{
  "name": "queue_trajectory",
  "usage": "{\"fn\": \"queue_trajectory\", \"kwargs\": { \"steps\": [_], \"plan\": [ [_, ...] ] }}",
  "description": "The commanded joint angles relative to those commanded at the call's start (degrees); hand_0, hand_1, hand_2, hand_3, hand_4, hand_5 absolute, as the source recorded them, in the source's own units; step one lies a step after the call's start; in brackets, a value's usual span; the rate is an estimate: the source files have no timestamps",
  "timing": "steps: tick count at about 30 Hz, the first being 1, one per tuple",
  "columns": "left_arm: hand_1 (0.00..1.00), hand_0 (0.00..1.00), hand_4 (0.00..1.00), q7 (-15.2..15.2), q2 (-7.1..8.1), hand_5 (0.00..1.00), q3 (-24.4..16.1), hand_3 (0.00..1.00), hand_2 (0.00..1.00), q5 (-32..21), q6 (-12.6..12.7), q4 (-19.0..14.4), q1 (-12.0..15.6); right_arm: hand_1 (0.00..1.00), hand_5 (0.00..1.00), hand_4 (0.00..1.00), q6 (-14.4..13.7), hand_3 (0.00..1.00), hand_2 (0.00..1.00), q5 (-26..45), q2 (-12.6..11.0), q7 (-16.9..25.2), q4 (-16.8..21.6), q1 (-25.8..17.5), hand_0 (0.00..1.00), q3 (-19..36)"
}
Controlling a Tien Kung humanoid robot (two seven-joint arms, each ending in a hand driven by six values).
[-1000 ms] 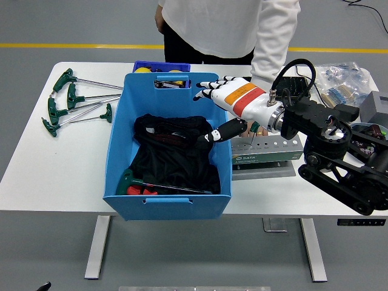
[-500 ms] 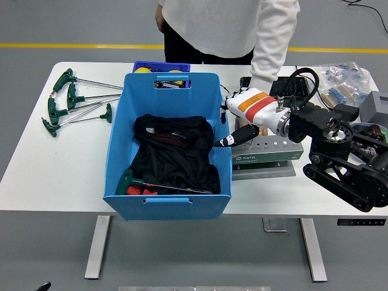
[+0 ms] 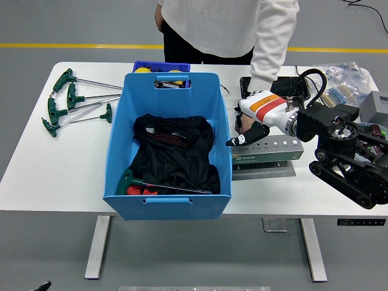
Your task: Lift tool from toolbox,place it in box,lift tool from toolbox,place it in box
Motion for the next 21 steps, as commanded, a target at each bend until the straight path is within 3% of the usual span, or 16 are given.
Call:
{"fn": "queue_trajectory", "kwargs": {
  "steps": [21],
  "plan": [
    [0.718,0.718,0.630,0.02,-0.07,0.521,0.21,0.641,0.745,-0.47,0.05,0.00,-0.01,0.516,0.800,0.998,0.98,0.341,0.435,-1.76,-0.38,0.64,-2.29,0.57,0.803,-2.38]
  ]
}}
